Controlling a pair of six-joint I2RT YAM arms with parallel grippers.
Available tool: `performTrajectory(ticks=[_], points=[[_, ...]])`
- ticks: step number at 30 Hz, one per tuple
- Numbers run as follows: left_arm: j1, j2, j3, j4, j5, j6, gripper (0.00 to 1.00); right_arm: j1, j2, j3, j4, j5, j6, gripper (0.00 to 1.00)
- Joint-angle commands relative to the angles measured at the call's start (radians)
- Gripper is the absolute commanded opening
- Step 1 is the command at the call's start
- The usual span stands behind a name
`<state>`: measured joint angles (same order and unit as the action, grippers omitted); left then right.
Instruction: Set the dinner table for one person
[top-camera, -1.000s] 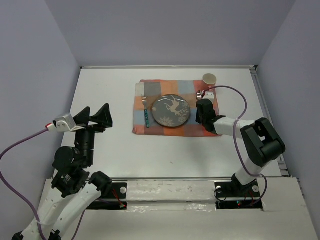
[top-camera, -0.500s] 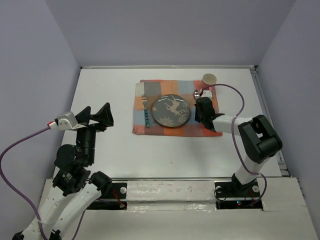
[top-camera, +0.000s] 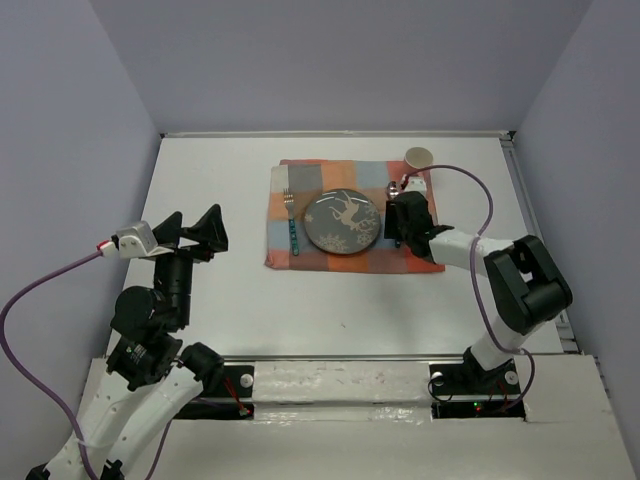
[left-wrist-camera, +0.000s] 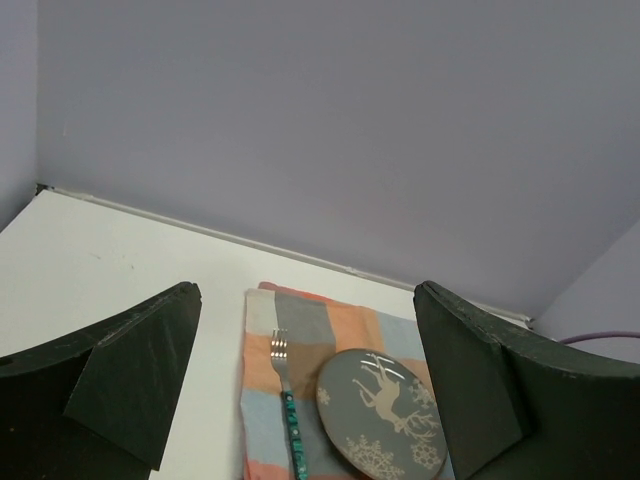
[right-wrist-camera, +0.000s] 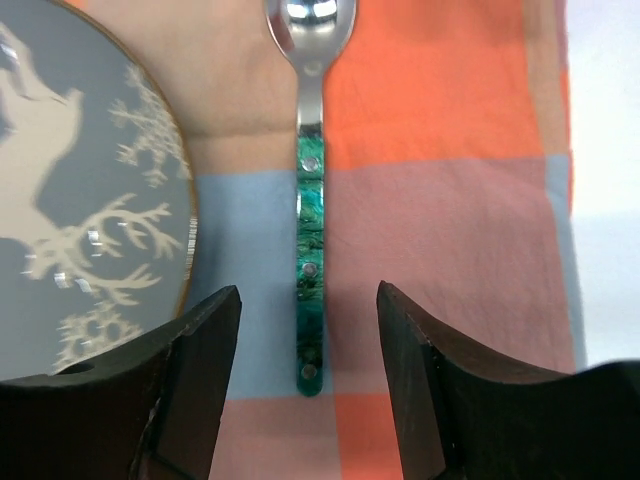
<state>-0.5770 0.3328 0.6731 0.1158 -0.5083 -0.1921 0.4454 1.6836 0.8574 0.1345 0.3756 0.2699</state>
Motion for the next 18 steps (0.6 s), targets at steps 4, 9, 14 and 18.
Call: performTrajectory(ticks=[4, 9, 14, 18], points=[[0.019, 0.012, -0.001, 0.047, 0.008, 0.006, 0.99, -0.005, -0.243, 0.014, -0.050, -0.130, 0.023, 0.64], [0.020, -0.008, -0.006, 0.054, 0.063, 0.020, 0.99, -0.005, -0.412, -0.027, -0.064, -0.302, 0.041, 0.91], [0.032, -0.006, -0.007, 0.064, 0.102, 0.017, 0.99, -0.005, -0.602, -0.054, -0.073, -0.434, 0.037, 1.00], [0.040, 0.015, -0.007, 0.068, 0.137, 0.019, 0.99, -0.005, -0.763, -0.058, -0.099, -0.463, 0.020, 1.00]])
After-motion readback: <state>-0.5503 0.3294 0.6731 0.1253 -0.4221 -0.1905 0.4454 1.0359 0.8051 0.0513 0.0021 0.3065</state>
